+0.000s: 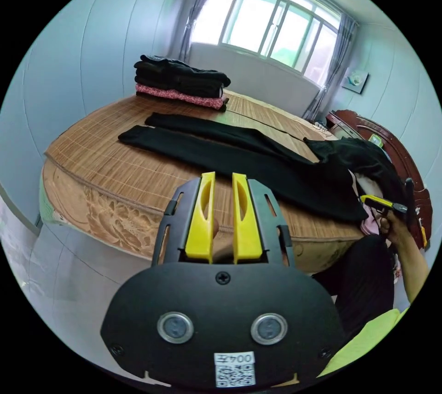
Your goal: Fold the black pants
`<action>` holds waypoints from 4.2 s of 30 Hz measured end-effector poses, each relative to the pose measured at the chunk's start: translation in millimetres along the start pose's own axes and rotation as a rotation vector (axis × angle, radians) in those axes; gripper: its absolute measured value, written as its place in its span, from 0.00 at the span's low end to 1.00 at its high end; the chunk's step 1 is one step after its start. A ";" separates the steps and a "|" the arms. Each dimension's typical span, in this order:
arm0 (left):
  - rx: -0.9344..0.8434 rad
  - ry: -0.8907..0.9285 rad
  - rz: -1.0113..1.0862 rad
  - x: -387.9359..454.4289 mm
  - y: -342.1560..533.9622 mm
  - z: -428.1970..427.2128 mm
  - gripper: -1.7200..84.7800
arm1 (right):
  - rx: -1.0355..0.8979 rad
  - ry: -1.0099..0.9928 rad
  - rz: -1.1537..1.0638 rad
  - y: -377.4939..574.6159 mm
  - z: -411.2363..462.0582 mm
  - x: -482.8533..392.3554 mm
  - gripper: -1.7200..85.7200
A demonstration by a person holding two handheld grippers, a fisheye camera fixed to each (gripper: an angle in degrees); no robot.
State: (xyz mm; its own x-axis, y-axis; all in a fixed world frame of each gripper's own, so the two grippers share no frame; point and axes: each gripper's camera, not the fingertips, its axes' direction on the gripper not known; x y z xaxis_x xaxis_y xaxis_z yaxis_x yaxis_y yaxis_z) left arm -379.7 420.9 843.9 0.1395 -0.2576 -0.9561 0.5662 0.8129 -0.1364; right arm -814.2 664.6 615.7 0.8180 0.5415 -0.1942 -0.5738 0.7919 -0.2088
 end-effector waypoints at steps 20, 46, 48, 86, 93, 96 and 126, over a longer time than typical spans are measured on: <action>-0.368 -0.390 0.230 6.9 -147.1 191.2 0.03 | -0.058 -0.384 0.149 36.9 118.5 45.8 0.09; -0.303 -0.233 0.421 29.6 -129.3 155.0 0.02 | 0.096 -0.201 -0.194 -78.5 33.5 174.1 0.21; -0.304 -0.273 0.454 33.9 -127.8 156.8 0.02 | -0.005 -0.259 -0.199 -107.4 52.4 204.6 0.21; -0.252 -0.215 0.148 -44.6 -102.0 33.0 0.03 | -0.130 -0.143 0.154 39.2 114.2 73.6 0.01; -0.196 -0.236 -0.075 -103.4 -43.1 -21.6 0.02 | -0.046 -0.136 0.201 71.3 83.1 73.3 0.01; -0.202 -0.251 -0.083 -106.8 -49.1 -21.7 0.02 | -0.116 -0.108 0.164 73.8 98.5 65.6 0.01; -0.356 -0.392 0.255 -17.0 -147.3 107.8 0.02 | -0.023 -0.233 0.481 92.3 117.9 139.3 0.01</action>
State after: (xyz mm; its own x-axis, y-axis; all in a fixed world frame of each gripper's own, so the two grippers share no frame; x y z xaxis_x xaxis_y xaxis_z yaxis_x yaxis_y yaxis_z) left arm -377.9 249.3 908.2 0.5637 -0.1496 -0.8123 0.1769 0.9825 -0.0582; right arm -748.5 846.4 682.4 0.4479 0.8924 -0.0558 -0.8850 0.4336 -0.1696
